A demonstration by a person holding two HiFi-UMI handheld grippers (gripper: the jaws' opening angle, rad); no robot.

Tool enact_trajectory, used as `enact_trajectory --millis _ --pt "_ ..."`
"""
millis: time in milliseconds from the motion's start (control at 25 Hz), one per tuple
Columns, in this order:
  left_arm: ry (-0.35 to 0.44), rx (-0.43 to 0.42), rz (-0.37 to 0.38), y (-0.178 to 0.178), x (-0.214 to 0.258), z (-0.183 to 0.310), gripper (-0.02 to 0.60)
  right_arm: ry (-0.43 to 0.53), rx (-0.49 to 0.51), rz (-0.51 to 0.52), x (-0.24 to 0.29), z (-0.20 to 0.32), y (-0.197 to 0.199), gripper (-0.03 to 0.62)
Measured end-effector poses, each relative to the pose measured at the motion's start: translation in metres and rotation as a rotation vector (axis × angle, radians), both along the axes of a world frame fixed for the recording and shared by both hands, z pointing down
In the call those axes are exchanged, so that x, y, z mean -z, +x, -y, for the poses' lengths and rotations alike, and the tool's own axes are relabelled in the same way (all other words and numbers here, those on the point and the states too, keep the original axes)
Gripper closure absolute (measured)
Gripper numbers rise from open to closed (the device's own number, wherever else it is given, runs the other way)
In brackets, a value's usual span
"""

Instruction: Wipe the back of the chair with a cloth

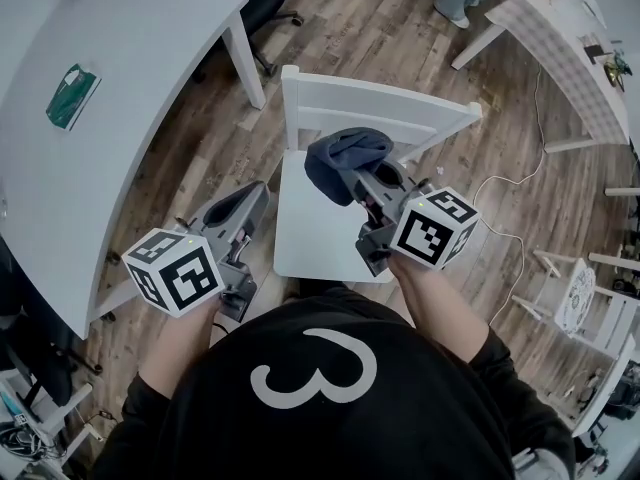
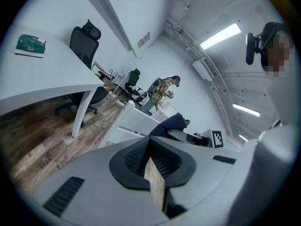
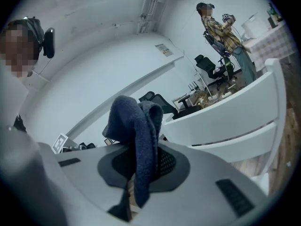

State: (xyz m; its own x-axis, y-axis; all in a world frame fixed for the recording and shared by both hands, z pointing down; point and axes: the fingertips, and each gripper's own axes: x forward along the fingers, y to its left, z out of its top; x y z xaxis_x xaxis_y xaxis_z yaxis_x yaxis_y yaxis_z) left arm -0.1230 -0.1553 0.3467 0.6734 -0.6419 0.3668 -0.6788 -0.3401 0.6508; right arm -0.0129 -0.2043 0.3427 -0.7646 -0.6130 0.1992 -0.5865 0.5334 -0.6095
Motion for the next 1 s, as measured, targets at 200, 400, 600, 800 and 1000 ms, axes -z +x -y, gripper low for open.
enact_trajectory --millis 200,400,600,800,1000 --pt "-0.014 0.031 0.007 -0.012 -0.006 0.004 0.568 0.033 -0.007 -0.058 -0.014 0.030 -0.011 0.543" --pt "-0.036 0.064 0.007 -0.018 -0.014 0.007 0.568 0.036 -0.037 -0.107 -0.038 0.063 -0.018 0.543" --pt "-0.064 0.089 0.023 -0.025 -0.026 0.007 0.568 0.032 -0.080 -0.135 -0.060 0.088 -0.027 0.543" --pt "-0.088 0.117 0.034 -0.032 -0.031 0.005 0.568 0.051 -0.120 -0.159 -0.071 0.103 -0.033 0.543" --pt "-0.103 0.152 0.051 -0.041 -0.030 0.002 0.568 0.075 -0.139 -0.211 -0.077 0.110 -0.039 0.543"
